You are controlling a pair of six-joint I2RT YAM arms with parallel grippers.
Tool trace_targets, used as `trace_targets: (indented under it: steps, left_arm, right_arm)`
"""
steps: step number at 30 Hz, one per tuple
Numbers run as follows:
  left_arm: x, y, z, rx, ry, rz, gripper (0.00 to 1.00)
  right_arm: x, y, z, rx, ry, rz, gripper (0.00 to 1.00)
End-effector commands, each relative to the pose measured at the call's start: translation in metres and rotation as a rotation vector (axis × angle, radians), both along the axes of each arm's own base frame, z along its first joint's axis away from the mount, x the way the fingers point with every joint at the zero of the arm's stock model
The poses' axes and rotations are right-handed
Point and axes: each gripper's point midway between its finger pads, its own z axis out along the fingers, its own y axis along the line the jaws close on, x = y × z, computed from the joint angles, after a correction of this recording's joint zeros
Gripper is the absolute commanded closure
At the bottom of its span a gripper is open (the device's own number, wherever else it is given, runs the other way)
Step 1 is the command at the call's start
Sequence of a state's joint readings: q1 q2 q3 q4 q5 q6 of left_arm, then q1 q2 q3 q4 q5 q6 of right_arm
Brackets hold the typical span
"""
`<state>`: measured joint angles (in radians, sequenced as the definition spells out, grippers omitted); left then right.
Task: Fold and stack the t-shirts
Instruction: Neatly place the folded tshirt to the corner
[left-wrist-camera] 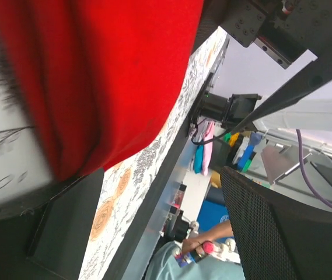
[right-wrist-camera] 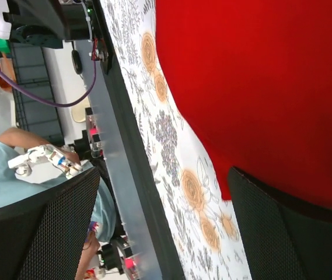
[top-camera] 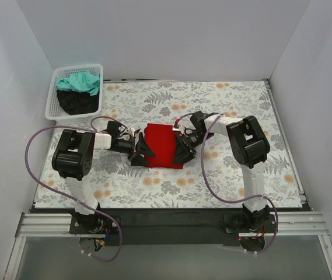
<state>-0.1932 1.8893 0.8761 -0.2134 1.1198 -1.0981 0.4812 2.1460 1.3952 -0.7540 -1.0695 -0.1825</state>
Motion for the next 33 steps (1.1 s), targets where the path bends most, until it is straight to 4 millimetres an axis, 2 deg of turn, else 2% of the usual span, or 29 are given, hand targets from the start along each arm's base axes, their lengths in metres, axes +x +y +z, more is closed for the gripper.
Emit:
trace_targets:
  steps: [1, 5, 6, 8, 10, 11, 12, 15, 16, 17, 18, 19, 20, 21, 22, 23, 26, 27, 29, 30, 31, 33]
  left_arm:
    - [0.011, 0.027, -0.018, 0.130, -0.068, 0.072, 0.18]
    - [0.017, 0.040, 0.012, 0.167, -0.211, 0.072, 0.18]
    - [0.018, 0.043, 0.030, 0.189, -0.277, 0.077, 0.16]
    - [0.037, 0.054, 0.044, 0.307, -0.417, 0.112, 0.07]
    - [0.041, 0.055, 0.059, 0.390, -0.510, 0.096, 0.07]
    - [0.053, 0.059, 0.066, 0.458, -0.576, 0.094, 0.07]
    - [0.056, 0.061, 0.068, 0.508, -0.588, 0.091, 0.07]
    - [0.057, 0.039, 0.081, 0.545, -0.736, -0.041, 0.07]
    - [0.049, 0.018, 0.083, 0.547, -0.781, -0.106, 0.07]
    - [0.059, 0.015, 0.083, 0.620, -0.817, -0.110, 0.07]
    - [0.062, 0.008, 0.080, 0.671, -0.827, -0.112, 0.06]
    - [0.058, -0.011, 0.078, 0.697, -0.832, -0.131, 0.07]
    - [0.060, -0.019, 0.061, 0.734, -0.803, -0.165, 0.07]
    - [0.070, -0.025, 0.067, 0.779, -0.828, -0.145, 0.07]
    - [0.067, -0.038, 0.062, 0.793, -0.829, -0.161, 0.06]
    - [0.070, -0.044, 0.048, 0.822, -0.818, -0.178, 0.07]
    - [0.084, -0.065, 0.046, 0.844, -0.849, -0.182, 0.06]
    - [0.089, -0.063, 0.028, 0.892, -0.826, -0.191, 0.06]
    - [0.096, -0.060, 0.012, 0.951, -0.805, -0.199, 0.06]
    - [0.092, -0.052, -0.002, 0.990, -0.774, -0.231, 0.06]
    - [0.087, -0.042, -0.026, 1.039, -0.732, -0.276, 0.06]
    - [0.074, -0.023, -0.048, 1.089, -0.676, -0.352, 0.06]
  right_arm:
    - [0.007, -0.032, -0.027, -0.137, -0.069, -0.037, 0.03]
    - [0.002, -0.035, 0.012, -0.084, -0.147, -0.023, 0.02]
    - [0.004, -0.036, 0.020, -0.076, -0.180, -0.026, 0.02]
    - [0.020, -0.042, 0.044, -0.091, -0.318, -0.051, 0.02]
    - [0.040, -0.054, 0.056, -0.169, -0.455, -0.088, 0.02]
    - [0.054, -0.055, 0.064, -0.191, -0.517, -0.116, 0.02]
    - [0.062, -0.059, 0.067, -0.224, -0.566, -0.133, 0.02]
    - [0.092, -0.078, 0.078, -0.349, -0.739, -0.201, 0.02]
    - [0.100, -0.088, 0.077, -0.406, -0.776, -0.226, 0.02]
    - [0.105, -0.093, 0.080, -0.420, -0.791, -0.243, 0.02]
    - [0.109, -0.096, 0.082, -0.427, -0.801, -0.254, 0.02]
    - [0.112, -0.101, 0.082, -0.441, -0.803, -0.269, 0.02]
    - [0.114, -0.103, 0.083, -0.446, -0.802, -0.279, 0.01]
    - [0.115, -0.105, 0.084, -0.447, -0.799, -0.289, 0.02]
    - [0.115, -0.110, 0.084, -0.451, -0.793, -0.299, 0.02]
    - [0.116, -0.112, 0.083, -0.454, -0.790, -0.304, 0.02]
    - [0.114, -0.119, 0.082, -0.456, -0.777, -0.316, 0.02]
    - [0.113, -0.119, 0.083, -0.451, -0.779, -0.318, 0.02]
    - [0.111, -0.123, 0.080, -0.456, -0.770, -0.315, 0.02]
    - [0.110, -0.124, 0.080, -0.454, -0.773, -0.315, 0.02]
    - [0.110, -0.125, 0.080, -0.454, -0.773, -0.316, 0.02]
    - [0.109, -0.128, 0.078, -0.457, -0.768, -0.316, 0.02]
